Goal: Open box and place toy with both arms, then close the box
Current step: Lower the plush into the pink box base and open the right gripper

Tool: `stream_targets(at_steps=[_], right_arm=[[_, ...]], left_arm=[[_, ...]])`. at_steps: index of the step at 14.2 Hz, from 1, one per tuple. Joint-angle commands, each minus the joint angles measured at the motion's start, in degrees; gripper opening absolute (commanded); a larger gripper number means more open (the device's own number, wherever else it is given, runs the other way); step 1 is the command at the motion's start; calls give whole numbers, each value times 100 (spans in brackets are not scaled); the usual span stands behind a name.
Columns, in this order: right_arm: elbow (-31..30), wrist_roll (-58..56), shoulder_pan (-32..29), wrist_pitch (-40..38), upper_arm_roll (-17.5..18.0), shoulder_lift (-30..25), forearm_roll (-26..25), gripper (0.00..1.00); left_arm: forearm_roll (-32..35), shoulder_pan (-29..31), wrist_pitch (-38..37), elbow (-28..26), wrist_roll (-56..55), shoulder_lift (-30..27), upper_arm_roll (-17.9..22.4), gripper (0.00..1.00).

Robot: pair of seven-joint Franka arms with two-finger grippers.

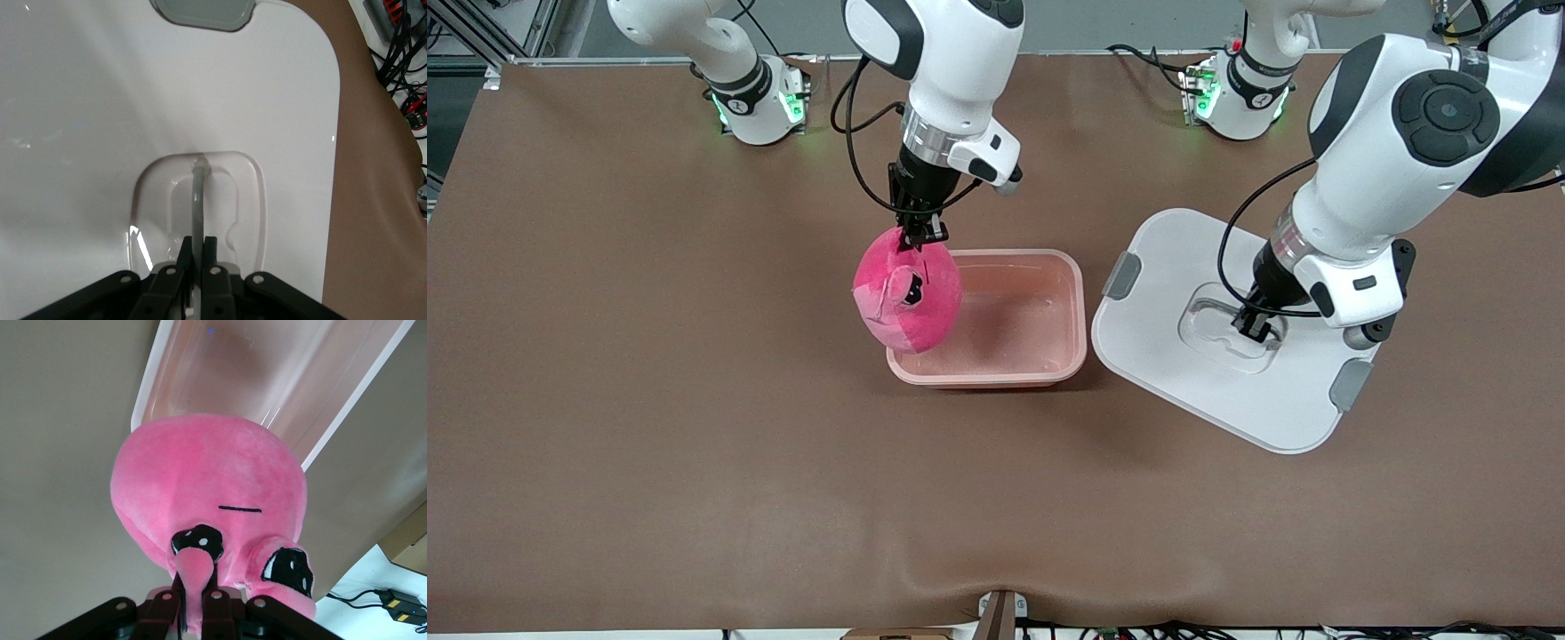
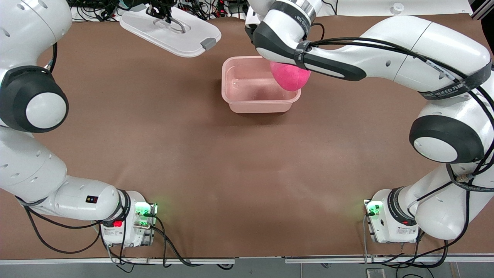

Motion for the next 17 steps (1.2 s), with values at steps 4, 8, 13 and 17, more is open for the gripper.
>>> stream_targets(at_steps=[4,8,13,17], right_arm=[[79,51,82,-26,13,98,-207,8],[96,33,100,-8,4,115,-208,47],[114,-37,65,-17,4,115,-199,50],[307,-54,-58,-43,-5,80,-146,61]], left_arm=[[-190,32,-97,29,274,-30,0,0],[-190,32,-219,29,309,-47,9,0],[-199,24,-237,11,309,-48,9,0],[-190,24,-308,11,300,-48,9,0]])
